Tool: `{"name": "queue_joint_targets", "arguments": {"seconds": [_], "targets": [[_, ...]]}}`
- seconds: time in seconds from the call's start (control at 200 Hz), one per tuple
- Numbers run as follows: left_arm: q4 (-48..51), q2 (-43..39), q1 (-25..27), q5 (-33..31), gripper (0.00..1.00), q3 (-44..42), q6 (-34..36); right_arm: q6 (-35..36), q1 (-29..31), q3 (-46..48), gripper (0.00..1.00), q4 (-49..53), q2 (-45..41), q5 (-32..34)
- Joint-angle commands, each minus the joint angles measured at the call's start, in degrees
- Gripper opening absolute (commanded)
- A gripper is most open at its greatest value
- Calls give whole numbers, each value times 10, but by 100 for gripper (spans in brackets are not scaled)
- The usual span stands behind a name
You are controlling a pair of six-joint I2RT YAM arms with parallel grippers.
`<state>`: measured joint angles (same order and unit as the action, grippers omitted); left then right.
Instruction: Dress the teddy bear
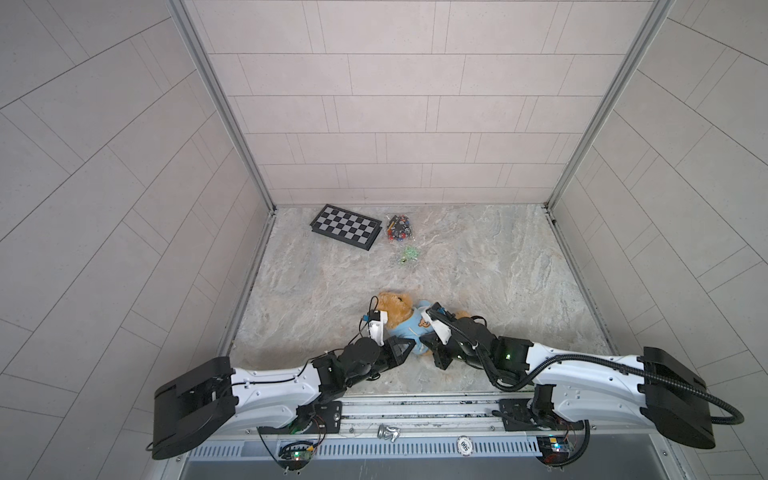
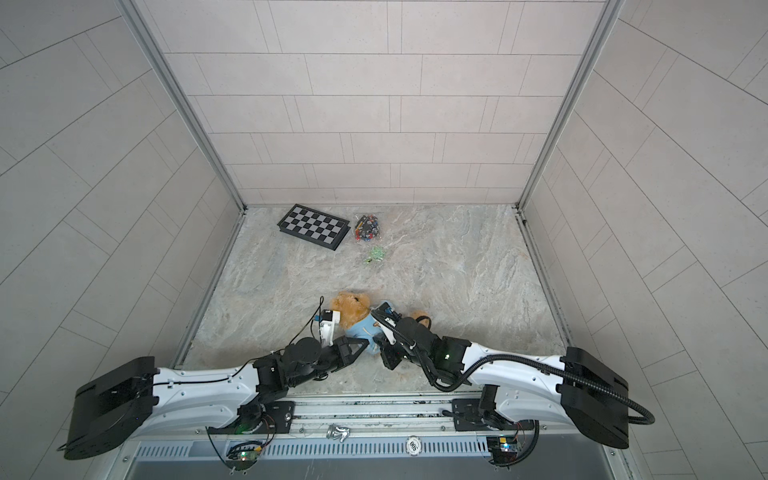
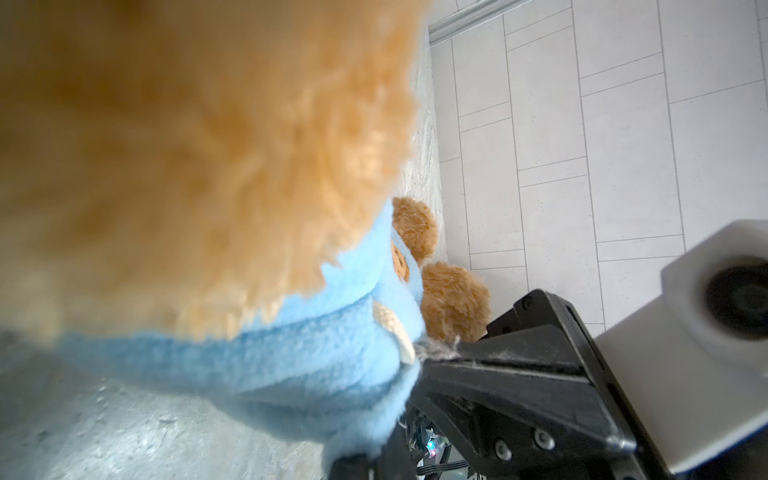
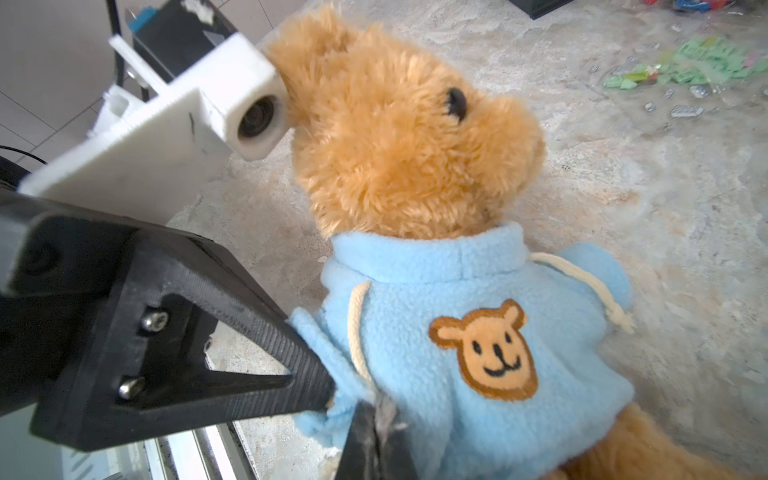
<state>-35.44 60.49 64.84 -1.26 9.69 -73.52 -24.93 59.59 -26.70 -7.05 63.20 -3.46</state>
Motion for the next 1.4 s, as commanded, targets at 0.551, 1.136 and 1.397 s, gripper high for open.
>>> {"name": "queue_joint_targets", "arguments": {"seconds": [0.551,1.136,1.397], "targets": [[99,-51,-20,1,0,-31,74,13,-6,32,0,65,-87,26],[92,-118,4,38,0,-14,108,39,11,7,29,26,73,38],[136,-165,-4,19,0,-41,97,21,4,20,38,18,43,36]]}}
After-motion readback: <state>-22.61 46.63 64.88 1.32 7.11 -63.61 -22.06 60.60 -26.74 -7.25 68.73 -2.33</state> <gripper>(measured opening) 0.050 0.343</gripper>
